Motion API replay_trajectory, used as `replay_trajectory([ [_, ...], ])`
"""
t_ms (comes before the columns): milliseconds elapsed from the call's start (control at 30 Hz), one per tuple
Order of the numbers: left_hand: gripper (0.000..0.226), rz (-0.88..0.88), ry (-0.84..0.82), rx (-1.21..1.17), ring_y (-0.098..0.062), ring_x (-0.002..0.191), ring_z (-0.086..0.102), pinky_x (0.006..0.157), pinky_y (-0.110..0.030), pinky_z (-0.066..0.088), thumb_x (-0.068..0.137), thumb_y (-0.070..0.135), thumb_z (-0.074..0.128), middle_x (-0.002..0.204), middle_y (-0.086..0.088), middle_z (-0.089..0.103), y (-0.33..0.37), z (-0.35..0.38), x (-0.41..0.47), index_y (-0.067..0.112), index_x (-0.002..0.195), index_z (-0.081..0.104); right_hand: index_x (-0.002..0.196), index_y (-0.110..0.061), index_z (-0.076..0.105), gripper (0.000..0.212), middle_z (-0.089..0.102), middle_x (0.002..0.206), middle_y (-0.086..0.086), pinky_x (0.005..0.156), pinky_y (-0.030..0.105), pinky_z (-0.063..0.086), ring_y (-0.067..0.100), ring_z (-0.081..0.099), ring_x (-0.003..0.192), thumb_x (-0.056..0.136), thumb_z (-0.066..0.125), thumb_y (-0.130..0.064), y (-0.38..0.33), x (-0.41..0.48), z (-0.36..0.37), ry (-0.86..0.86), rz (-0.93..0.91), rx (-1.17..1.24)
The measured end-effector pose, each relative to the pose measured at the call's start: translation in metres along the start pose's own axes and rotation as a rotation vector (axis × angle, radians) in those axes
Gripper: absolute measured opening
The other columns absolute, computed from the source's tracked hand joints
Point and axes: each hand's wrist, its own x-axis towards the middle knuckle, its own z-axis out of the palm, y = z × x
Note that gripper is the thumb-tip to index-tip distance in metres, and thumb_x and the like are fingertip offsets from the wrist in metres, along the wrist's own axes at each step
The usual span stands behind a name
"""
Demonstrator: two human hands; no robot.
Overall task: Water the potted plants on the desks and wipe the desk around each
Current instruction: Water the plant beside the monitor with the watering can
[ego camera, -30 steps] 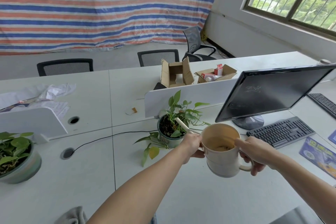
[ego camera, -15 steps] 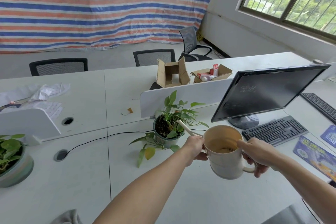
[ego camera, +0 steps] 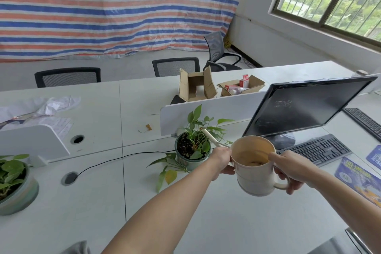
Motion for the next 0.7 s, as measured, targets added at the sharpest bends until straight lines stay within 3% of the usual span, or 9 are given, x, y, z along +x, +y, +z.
replay_trajectory([
  [700, 0.033, -0.029, 0.004, -0.010, -0.023, 0.067, 0.064, 0.064, -0.033, 0.060, 0.100, 0.023, 0.039, 0.097, -0.011, 0.060, -0.030, -0.003, -0.009, 0.004, 0.113, 0.063, 0.068, -0.007, 0.058, 0.043, 0.061, 0.057, 0.007, 0.053, 0.030, 0.047, 0.038, 0.071, 0.053, 0.092, 0.040, -0.038, 0.007, -0.007, 0.014, -0.048, 0.007, -0.055],
])
